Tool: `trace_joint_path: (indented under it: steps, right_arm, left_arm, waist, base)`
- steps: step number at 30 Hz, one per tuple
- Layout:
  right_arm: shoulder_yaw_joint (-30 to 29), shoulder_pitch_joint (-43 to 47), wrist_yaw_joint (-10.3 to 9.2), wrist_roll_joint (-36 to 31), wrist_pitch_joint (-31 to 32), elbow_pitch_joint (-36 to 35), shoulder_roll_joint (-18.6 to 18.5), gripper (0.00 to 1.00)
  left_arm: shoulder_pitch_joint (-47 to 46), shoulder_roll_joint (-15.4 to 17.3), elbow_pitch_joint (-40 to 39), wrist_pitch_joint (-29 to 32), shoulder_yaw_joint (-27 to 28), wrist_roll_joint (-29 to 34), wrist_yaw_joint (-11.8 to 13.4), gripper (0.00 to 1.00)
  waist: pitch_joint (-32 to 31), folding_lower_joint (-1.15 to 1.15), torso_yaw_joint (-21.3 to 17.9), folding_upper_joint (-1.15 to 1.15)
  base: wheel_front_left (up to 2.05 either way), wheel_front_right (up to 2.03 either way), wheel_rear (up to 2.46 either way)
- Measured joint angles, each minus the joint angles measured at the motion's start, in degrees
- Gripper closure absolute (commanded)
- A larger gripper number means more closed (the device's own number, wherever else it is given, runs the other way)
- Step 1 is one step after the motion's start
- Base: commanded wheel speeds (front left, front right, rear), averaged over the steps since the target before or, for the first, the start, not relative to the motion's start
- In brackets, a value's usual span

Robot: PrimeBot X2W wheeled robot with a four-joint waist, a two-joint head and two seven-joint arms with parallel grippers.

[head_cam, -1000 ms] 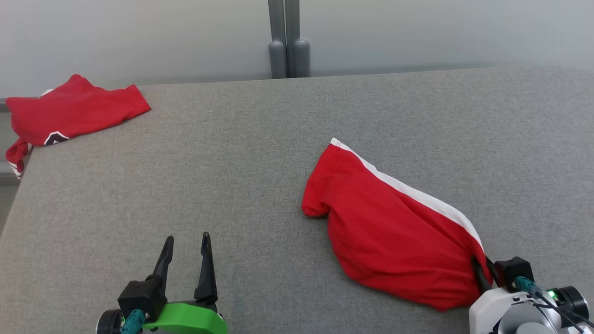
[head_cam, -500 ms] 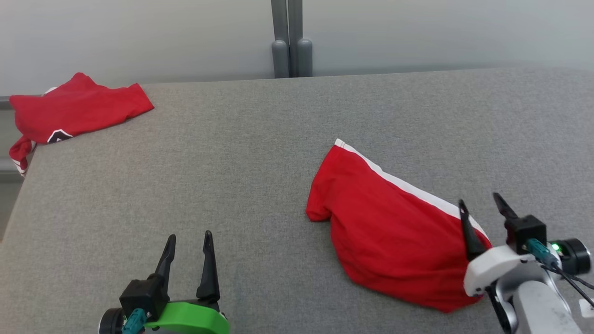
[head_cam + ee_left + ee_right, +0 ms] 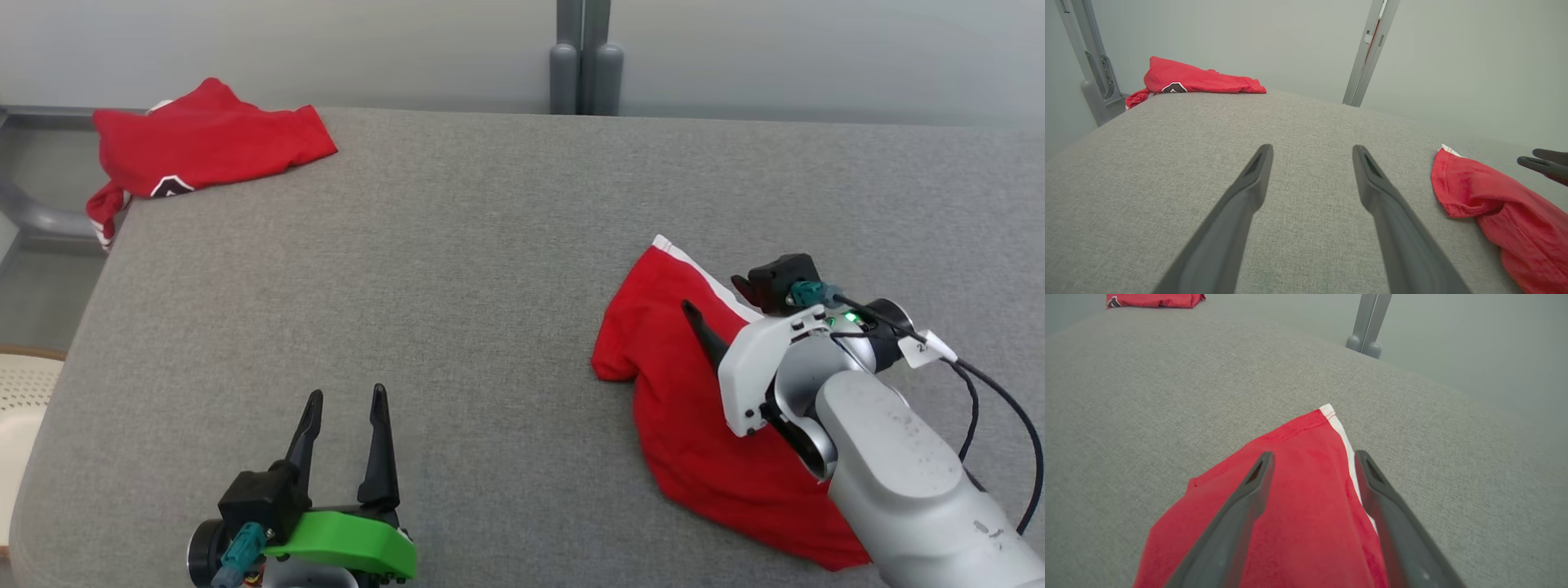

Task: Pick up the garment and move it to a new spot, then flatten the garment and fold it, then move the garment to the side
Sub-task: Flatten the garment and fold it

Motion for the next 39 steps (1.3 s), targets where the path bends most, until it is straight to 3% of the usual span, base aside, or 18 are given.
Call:
trace_joint_path:
  steps: [12,13,14,16,17,29,39]
  right_arm:
    - [6.57,-6.49,-0.03,10.67,9.83,16.02,-1.23,0.02]
    - [7.08,-6.69,-0.04,11.35,10.06,16.45,-1.22,0.36]
    - [7.69,-6.96,-0.04,12.22,10.31,16.73,-1.22,0.57]
    - [8.98,-7.34,-0.04,13.38,9.64,16.9,-1.3,0.94]
    - [9.73,-7.42,-0.04,13.68,8.59,16.88,-1.4,1.0]
    - [20.01,-9.42,-0.03,14.92,-3.42,13.59,0.52,1.0]
    - [34.1,-5.82,-0.02,18.49,-6.32,5.01,1.44,1.0]
  left_arm:
    - [-0.88,0.0,0.05,0.0,-1.07,-1.1,0.48,0.0]
    - [-0.88,0.0,0.05,0.0,-1.07,-1.1,0.48,0.0]
    - [-0.88,0.0,0.05,0.0,-1.05,-1.1,0.48,0.0]
    - [-0.92,0.0,0.09,0.0,-1.02,-1.11,0.49,0.0]
    - [-0.93,0.0,0.11,0.0,-0.99,-1.11,0.49,0.0]
    - [-0.81,0.0,0.52,0.0,-0.46,-0.56,0.49,0.0]
    - [0.33,0.0,0.74,0.0,0.32,0.37,0.38,0.0]
  waist:
    - [1.97,0.0,5.5,0.0]
    - [2.07,0.0,5.69,0.0]
    - [2.21,0.0,5.87,0.0]
    - [2.35,0.0,6.06,0.0]
    - [2.35,0.0,6.07,0.0]
    - [0.64,0.0,4.92,0.0]
    - [-1.56,0.0,3.79,0.0]
  base:
    - [0.0,0.0,0.0]
    - [0.0,0.0,0.0]
    - [0.0,0.0,0.0]
    - [0.0,0.0,0.0]
    - [0.0,0.0,0.0]
    - [0.0,0.0,0.0]
    - [0.0,0.0,0.0]
